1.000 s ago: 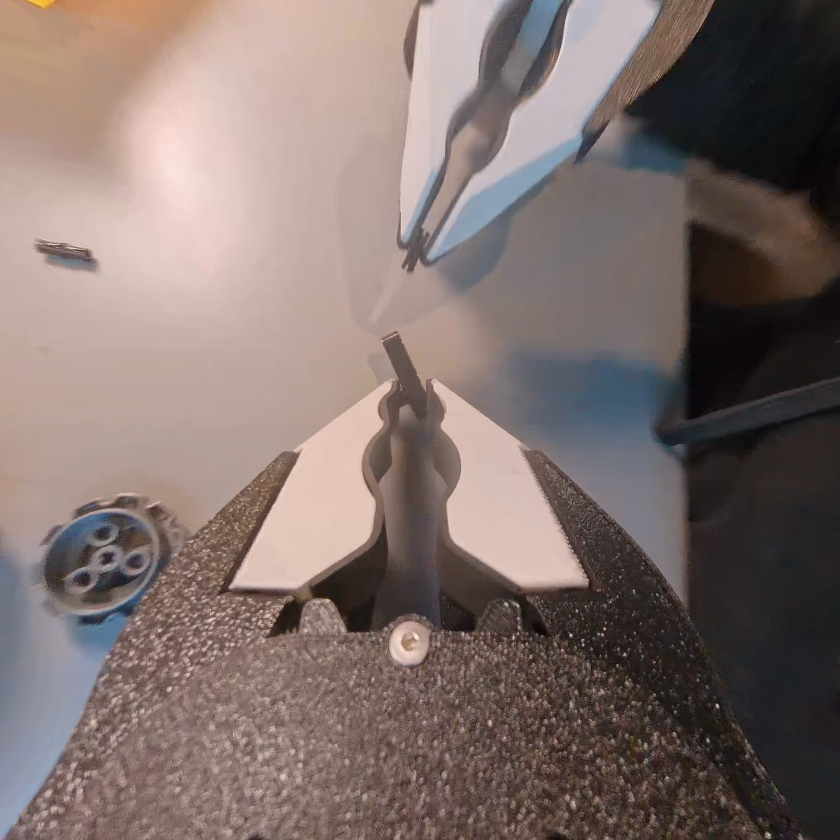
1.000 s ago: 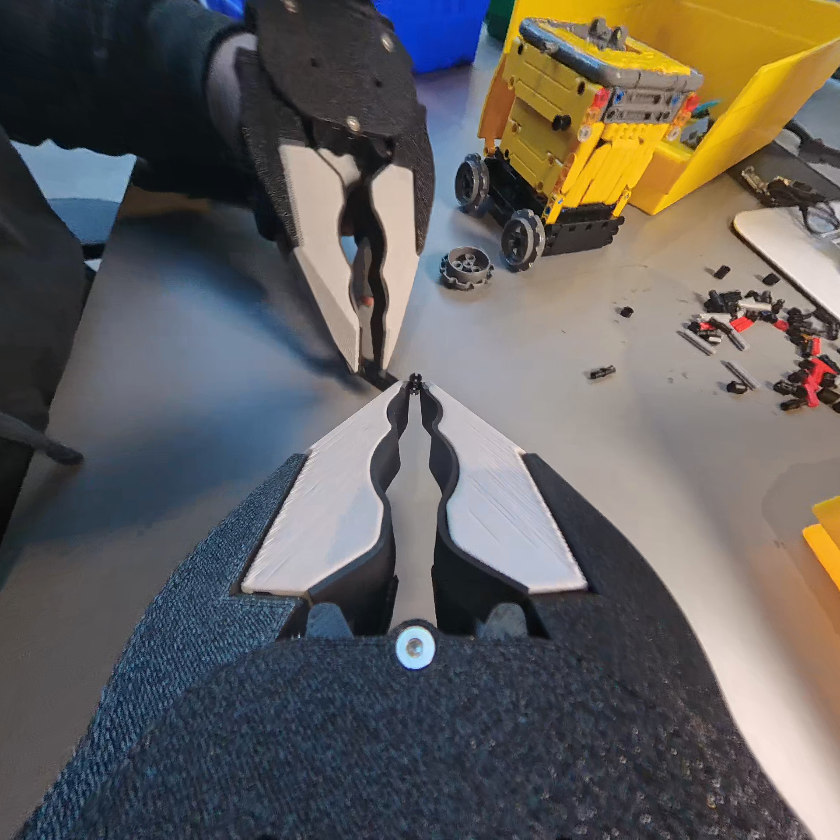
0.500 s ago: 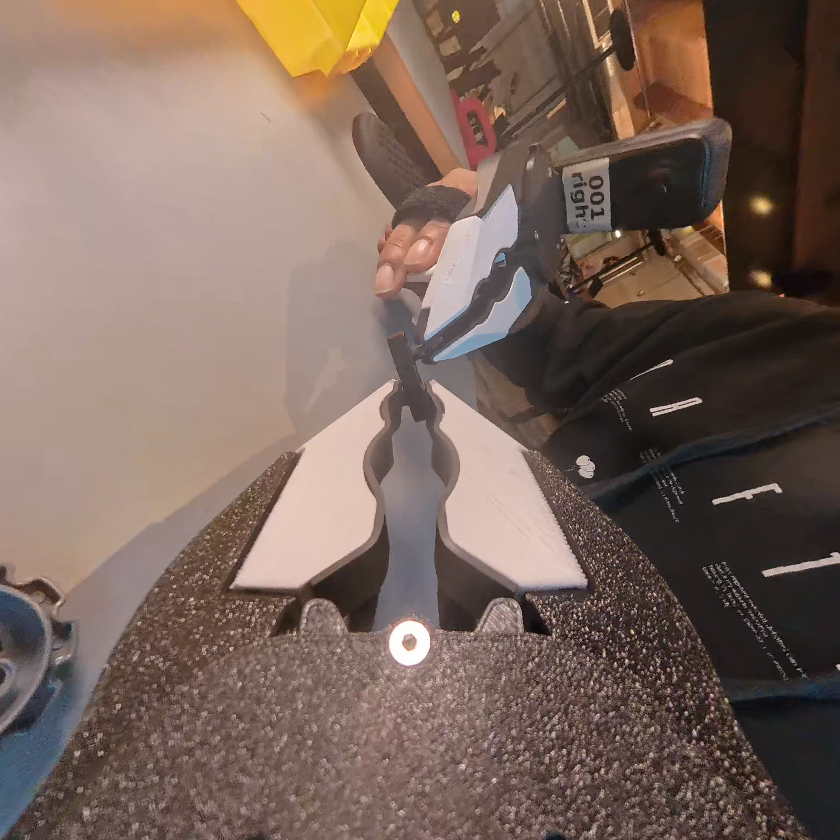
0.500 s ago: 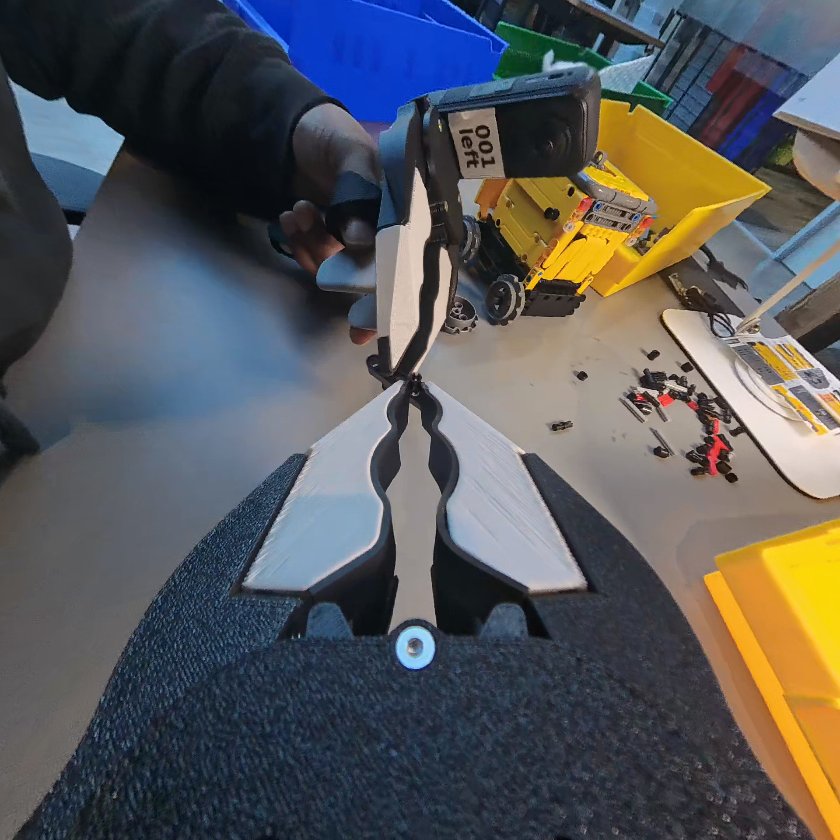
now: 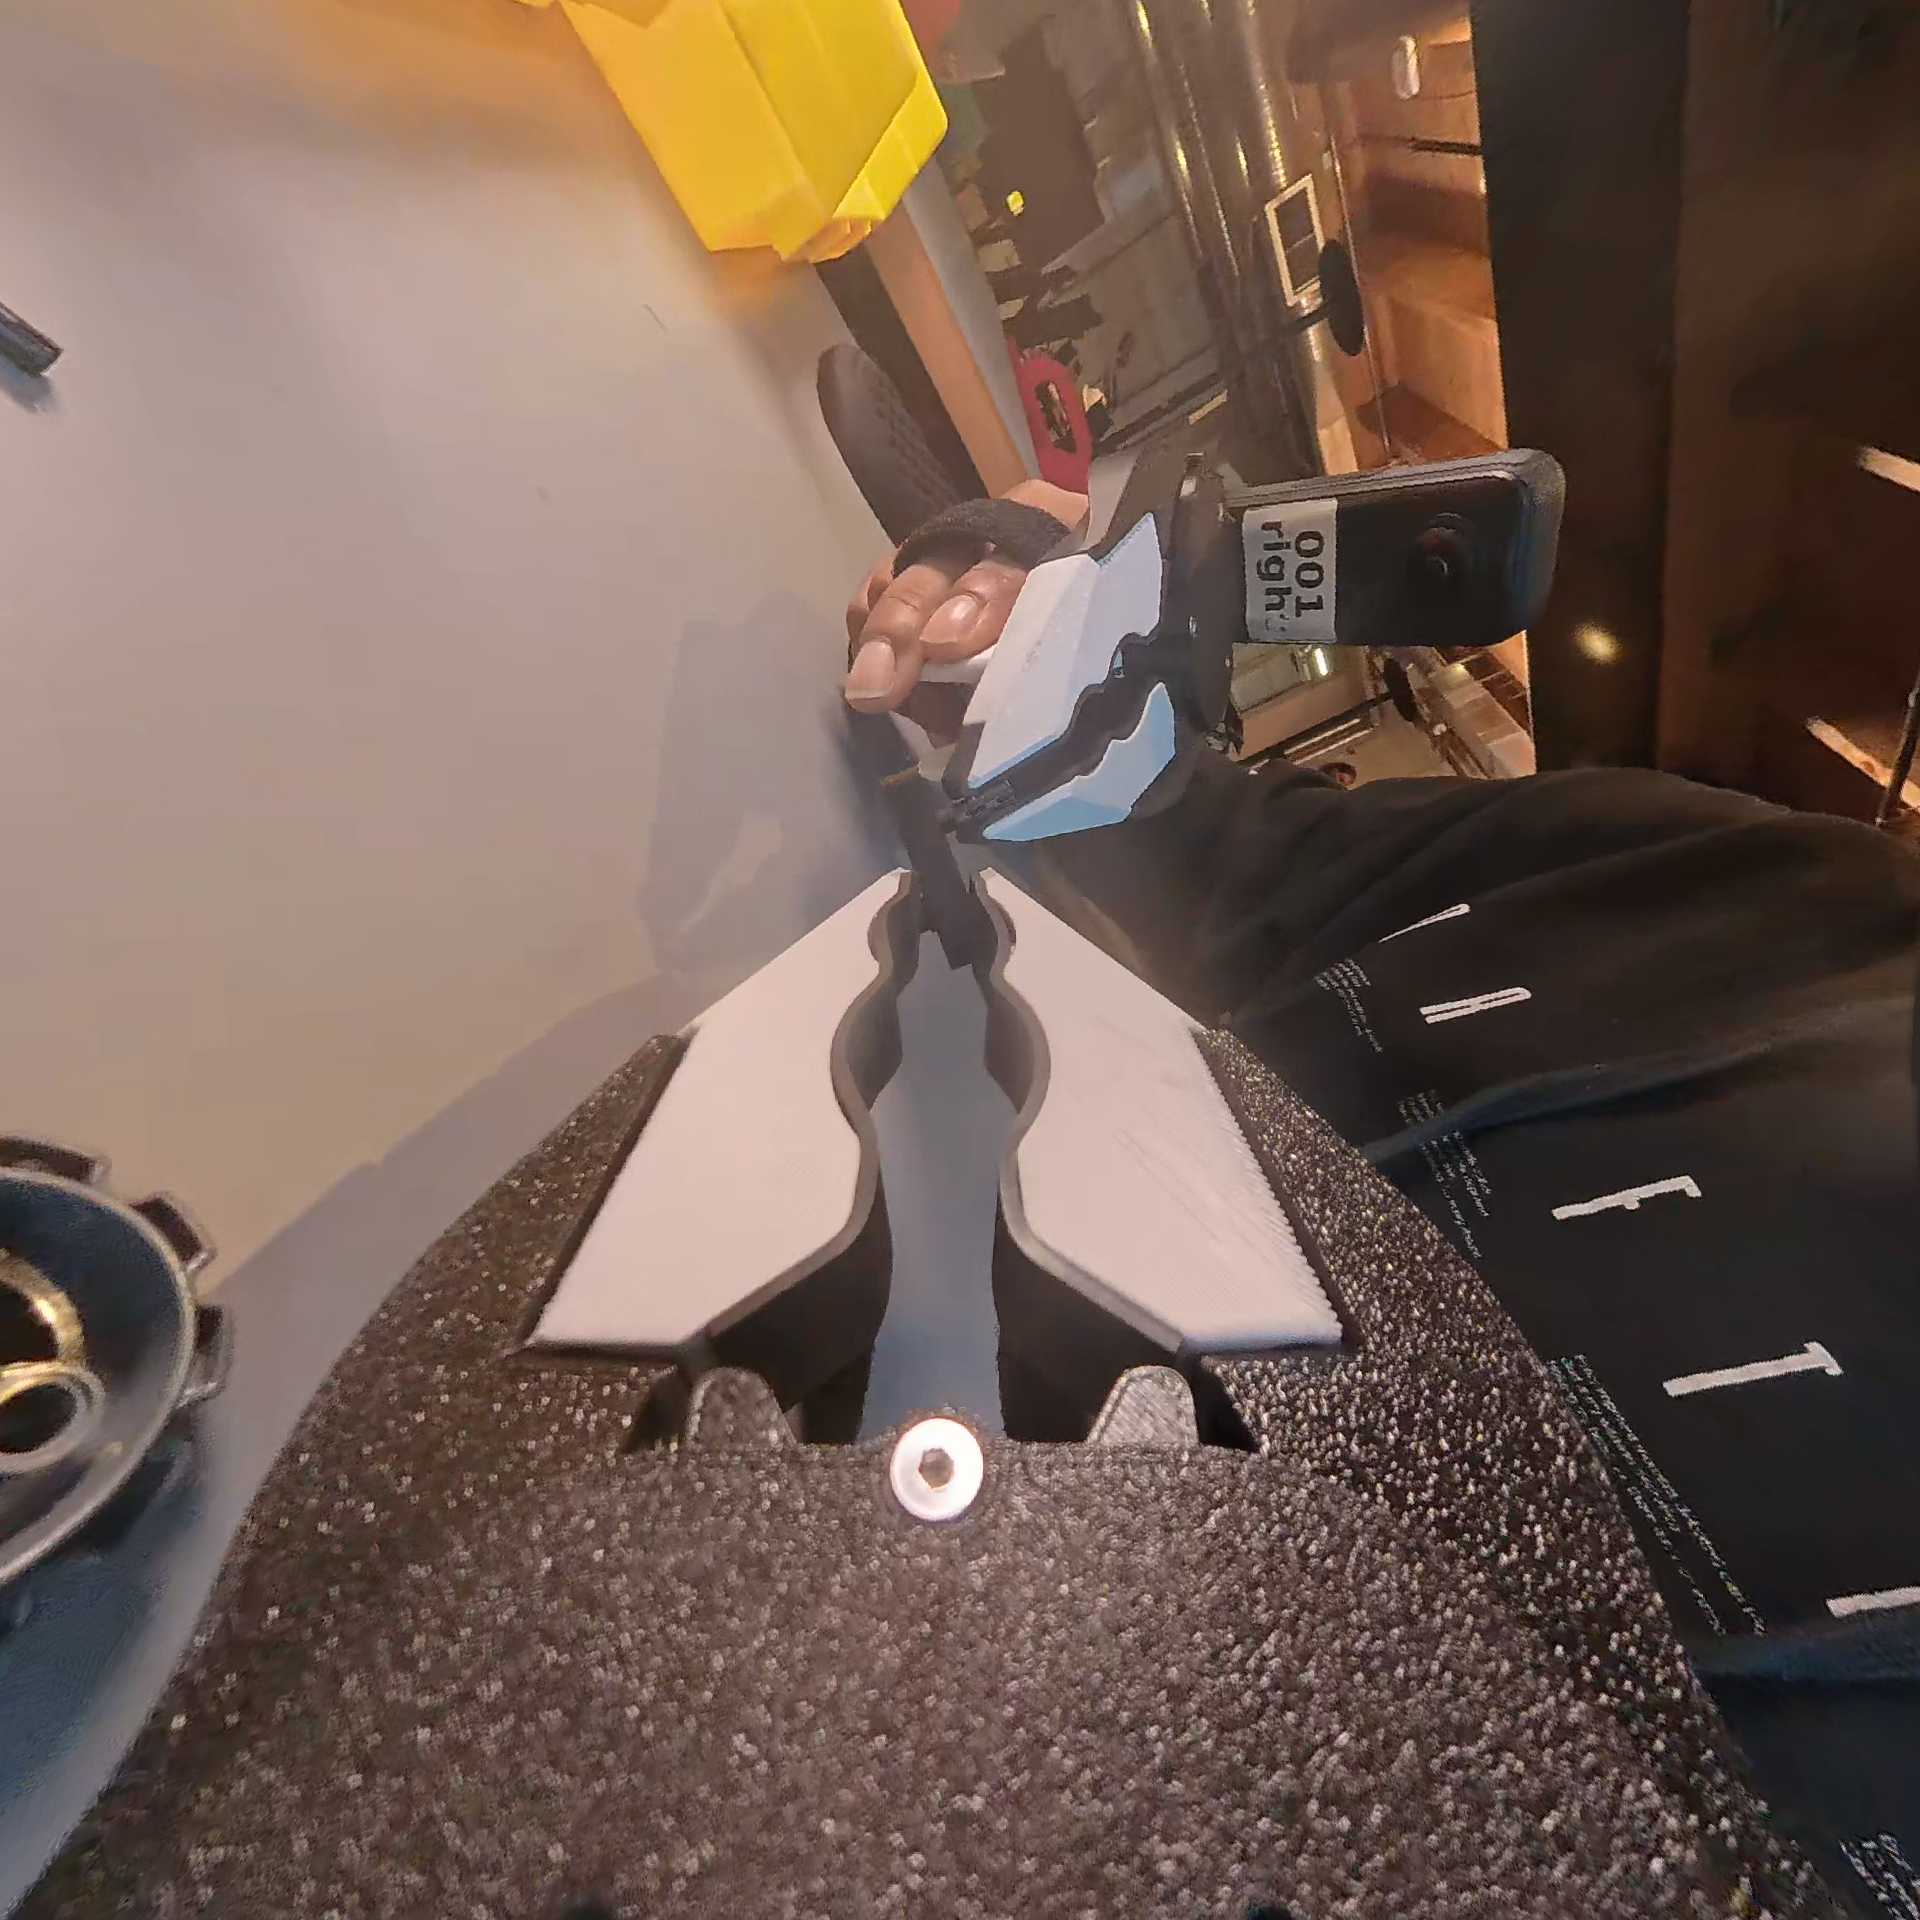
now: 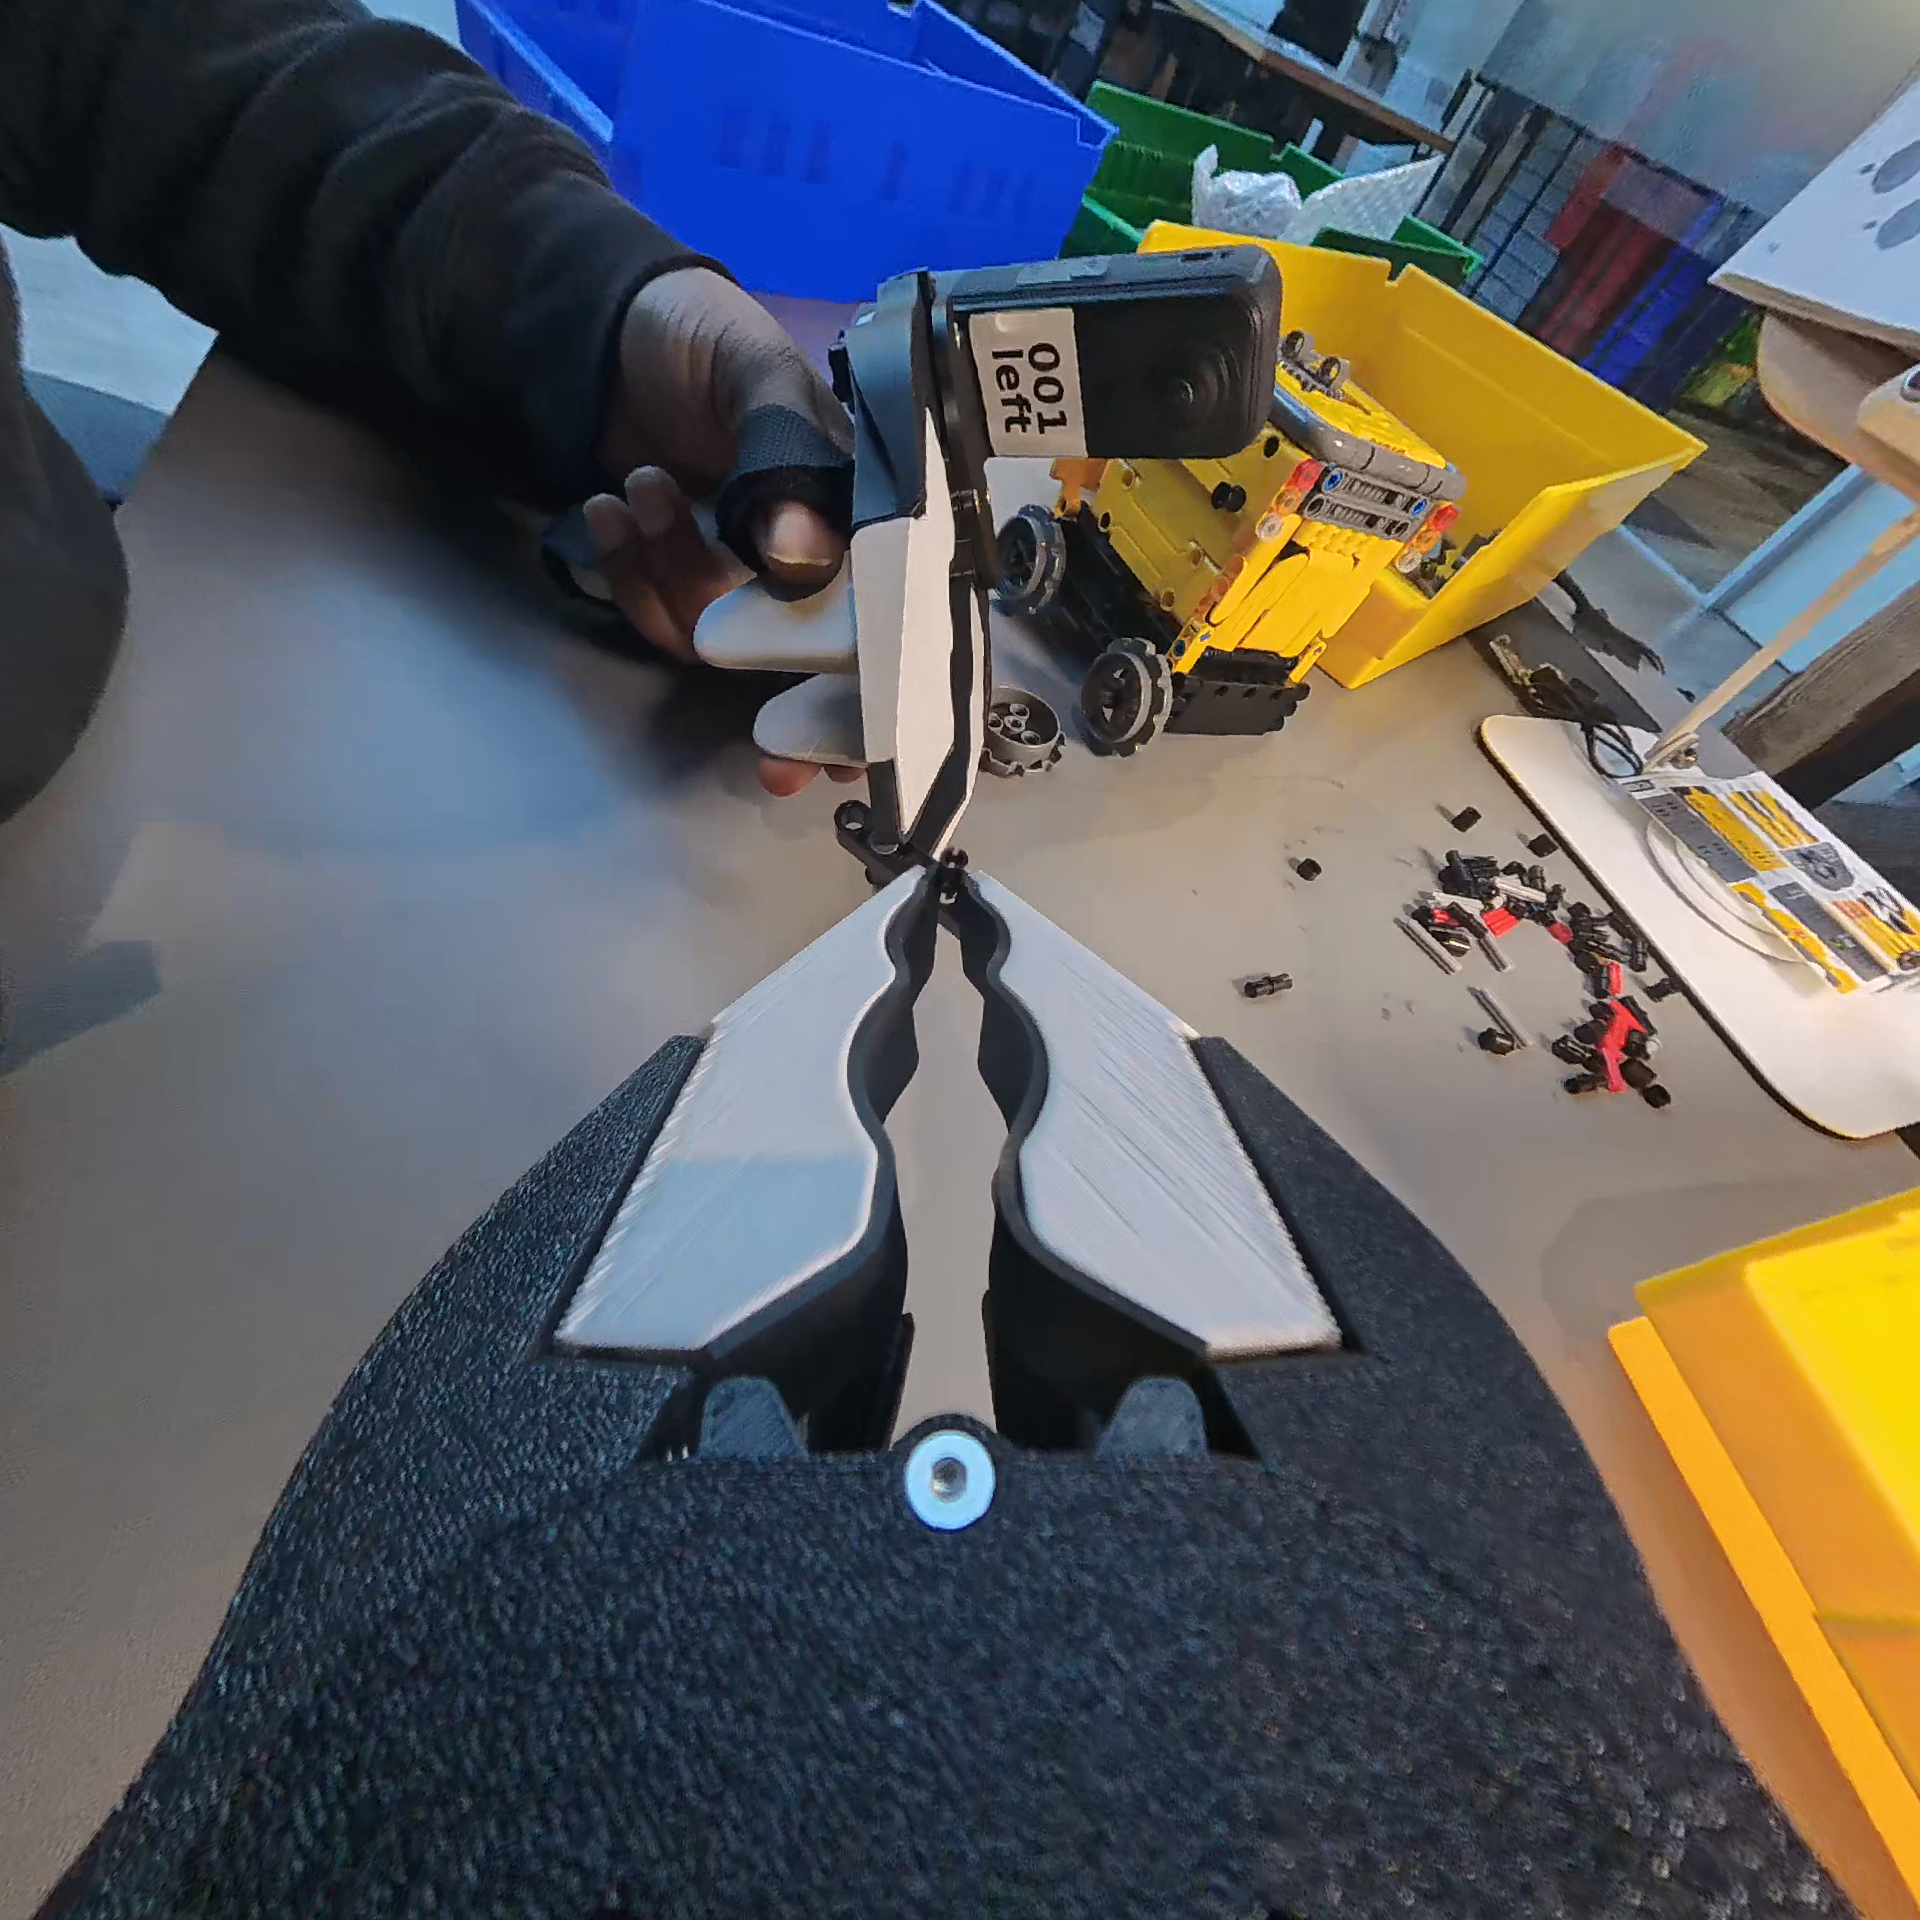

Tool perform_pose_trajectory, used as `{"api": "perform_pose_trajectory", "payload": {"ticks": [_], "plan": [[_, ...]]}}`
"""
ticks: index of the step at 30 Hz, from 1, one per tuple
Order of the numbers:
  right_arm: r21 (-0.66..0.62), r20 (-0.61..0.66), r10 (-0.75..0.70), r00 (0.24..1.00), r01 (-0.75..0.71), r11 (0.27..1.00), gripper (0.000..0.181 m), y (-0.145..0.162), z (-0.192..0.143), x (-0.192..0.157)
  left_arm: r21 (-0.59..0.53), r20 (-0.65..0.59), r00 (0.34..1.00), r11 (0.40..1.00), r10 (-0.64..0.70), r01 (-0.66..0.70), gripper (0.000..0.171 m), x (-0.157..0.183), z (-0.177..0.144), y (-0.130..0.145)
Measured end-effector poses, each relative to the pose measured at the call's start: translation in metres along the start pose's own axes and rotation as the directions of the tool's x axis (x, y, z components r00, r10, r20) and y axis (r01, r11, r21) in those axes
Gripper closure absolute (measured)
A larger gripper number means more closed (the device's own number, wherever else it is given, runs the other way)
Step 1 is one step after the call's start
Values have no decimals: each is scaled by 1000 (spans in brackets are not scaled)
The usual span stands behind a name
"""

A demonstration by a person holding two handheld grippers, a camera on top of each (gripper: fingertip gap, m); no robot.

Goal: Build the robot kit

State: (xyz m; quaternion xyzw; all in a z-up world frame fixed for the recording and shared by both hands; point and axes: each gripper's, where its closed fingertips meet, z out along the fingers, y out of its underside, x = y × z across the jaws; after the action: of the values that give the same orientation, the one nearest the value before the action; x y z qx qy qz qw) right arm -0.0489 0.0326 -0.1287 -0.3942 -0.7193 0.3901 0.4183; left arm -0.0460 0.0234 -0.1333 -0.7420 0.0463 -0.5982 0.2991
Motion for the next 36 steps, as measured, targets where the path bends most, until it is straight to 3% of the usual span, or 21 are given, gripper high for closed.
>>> {"api": "perform_pose_trajectory", "payload": {"ticks": [11,16,22,29,36], "plan": [[-27,-36,-105,994,104,994,178,1,3,0,14,33,999,1000,23,-23,165,-2,-1,1],[-83,-32,-130,991,127,988,178,11,5,-2,-40,144,981,991,131,-127,165,-12,-1,4],[-201,-27,-139,990,131,971,177,34,13,-8,-270,382,810,892,445,-363,165,-36,2,15],[-300,-17,-220,975,205,932,177,50,17,-14,-425,466,641,790,610,-442,163,-51,0,18],[-315,29,-137,990,139,939,176,55,10,-17,-458,461,580,740,671,-493,151,-50,-5,17]]}}
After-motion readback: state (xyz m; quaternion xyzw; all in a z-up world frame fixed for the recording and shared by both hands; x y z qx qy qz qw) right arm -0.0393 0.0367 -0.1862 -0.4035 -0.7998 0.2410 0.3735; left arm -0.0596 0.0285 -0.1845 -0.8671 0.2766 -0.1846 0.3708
